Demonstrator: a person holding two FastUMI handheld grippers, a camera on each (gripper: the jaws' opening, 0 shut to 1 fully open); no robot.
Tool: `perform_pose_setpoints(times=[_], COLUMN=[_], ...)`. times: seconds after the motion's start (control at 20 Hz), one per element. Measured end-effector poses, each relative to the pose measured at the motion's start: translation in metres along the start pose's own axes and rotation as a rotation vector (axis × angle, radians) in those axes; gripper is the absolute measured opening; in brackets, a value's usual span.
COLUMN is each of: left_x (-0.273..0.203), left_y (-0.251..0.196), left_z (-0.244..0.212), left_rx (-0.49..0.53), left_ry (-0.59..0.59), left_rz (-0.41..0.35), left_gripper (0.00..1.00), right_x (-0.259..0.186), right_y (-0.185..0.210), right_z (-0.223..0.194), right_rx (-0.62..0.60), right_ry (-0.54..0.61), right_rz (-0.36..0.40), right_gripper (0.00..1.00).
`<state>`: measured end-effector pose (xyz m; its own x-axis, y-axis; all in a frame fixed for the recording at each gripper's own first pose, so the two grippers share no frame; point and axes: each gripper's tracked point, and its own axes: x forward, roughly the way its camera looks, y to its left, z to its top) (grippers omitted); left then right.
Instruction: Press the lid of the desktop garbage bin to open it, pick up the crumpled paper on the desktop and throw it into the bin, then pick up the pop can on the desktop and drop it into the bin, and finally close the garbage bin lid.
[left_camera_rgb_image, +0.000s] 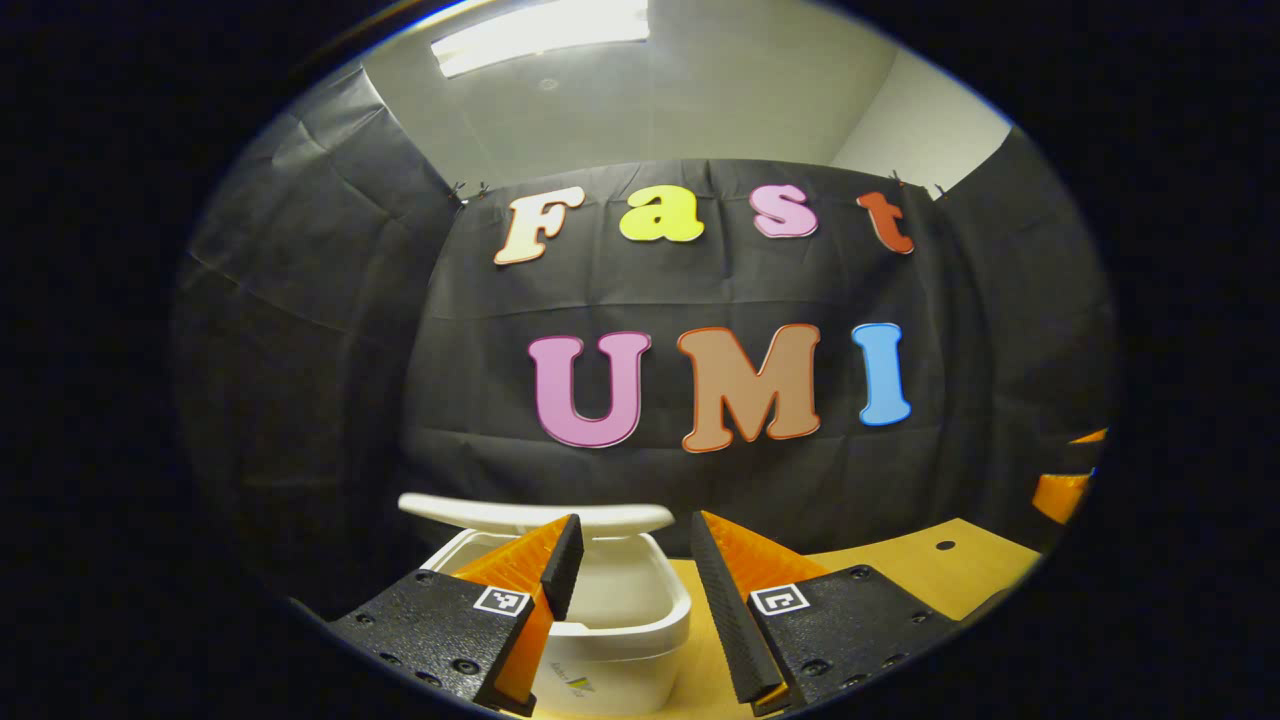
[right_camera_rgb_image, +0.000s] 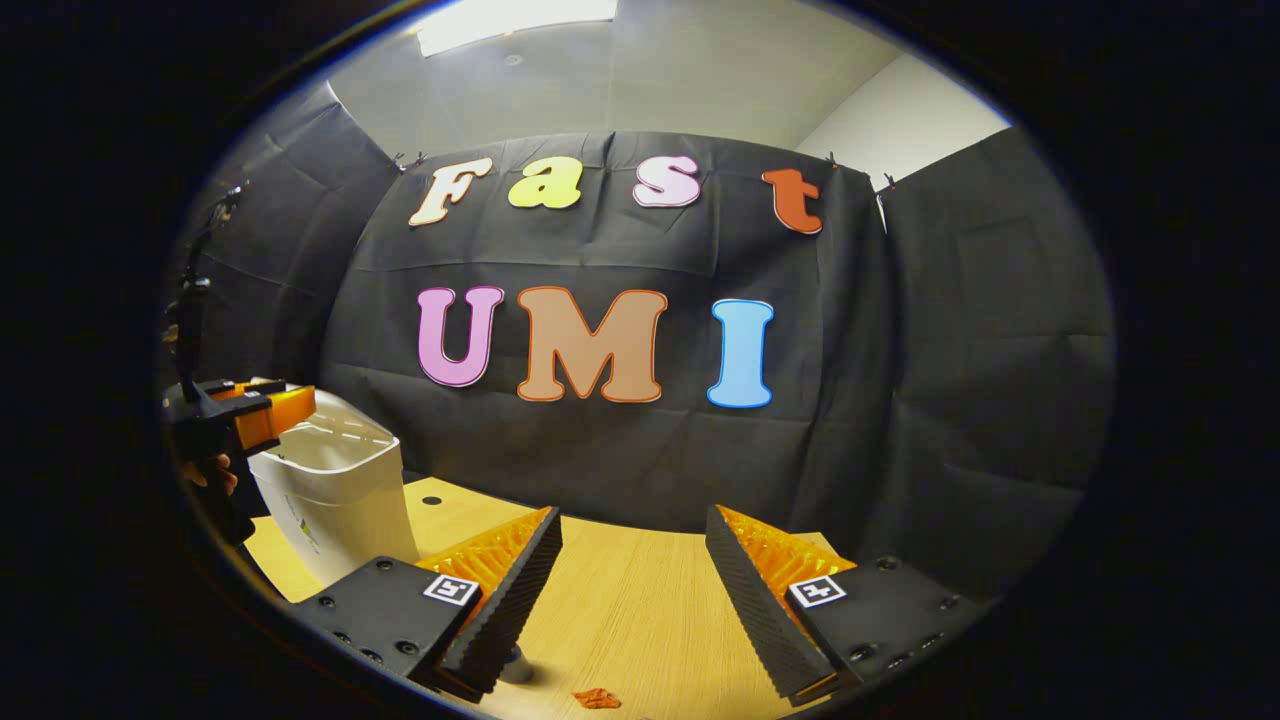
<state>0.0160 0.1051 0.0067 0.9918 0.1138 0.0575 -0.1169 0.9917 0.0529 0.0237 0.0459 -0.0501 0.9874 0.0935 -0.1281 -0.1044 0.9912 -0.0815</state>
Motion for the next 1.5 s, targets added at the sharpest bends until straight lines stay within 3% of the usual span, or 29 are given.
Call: perform_pose_setpoints(times=[0.05,0.15,0.35,0.45,0.7,1.05,1.5], left_x=[-0.006,-0.015,-0.031,-0.037,-0.048,-0.057,-0.06], left_y=[-0.009,-0.025,-0.042,-0.045,-0.049,-0.04,-0.029], left_z=[0.002,0.01,0.016,0.015,0.015,0.018,0.011], left_rx=[-0.011,-0.029,-0.049,-0.067,-0.068,-0.03,-0.01], left_ry=[-0.003,-0.018,-0.033,-0.024,-0.009,-0.004,0.029], left_rz=[-0.017,-0.049,-0.089,-0.092,-0.097,-0.073,-0.042], left_gripper=[0.67,0.83,0.94,0.95,0.92,0.92,0.92], right_x=[0.002,0.007,0.016,0.019,0.027,0.036,0.012], right_y=[0.0,0.001,0.004,0.007,0.015,0.02,0.031], right_z=[-0.004,-0.016,-0.048,-0.068,-0.123,-0.217,-0.297], right_rx=[0.002,0.005,-0.006,-0.018,-0.062,-0.052,-0.103], right_ry=[0.01,0.039,0.114,0.154,0.264,0.517,0.732], right_rz=[0.006,0.018,0.037,0.047,0.085,0.1,0.171], right_gripper=[0.96,0.96,0.96,1.0,0.97,0.97,0.97])
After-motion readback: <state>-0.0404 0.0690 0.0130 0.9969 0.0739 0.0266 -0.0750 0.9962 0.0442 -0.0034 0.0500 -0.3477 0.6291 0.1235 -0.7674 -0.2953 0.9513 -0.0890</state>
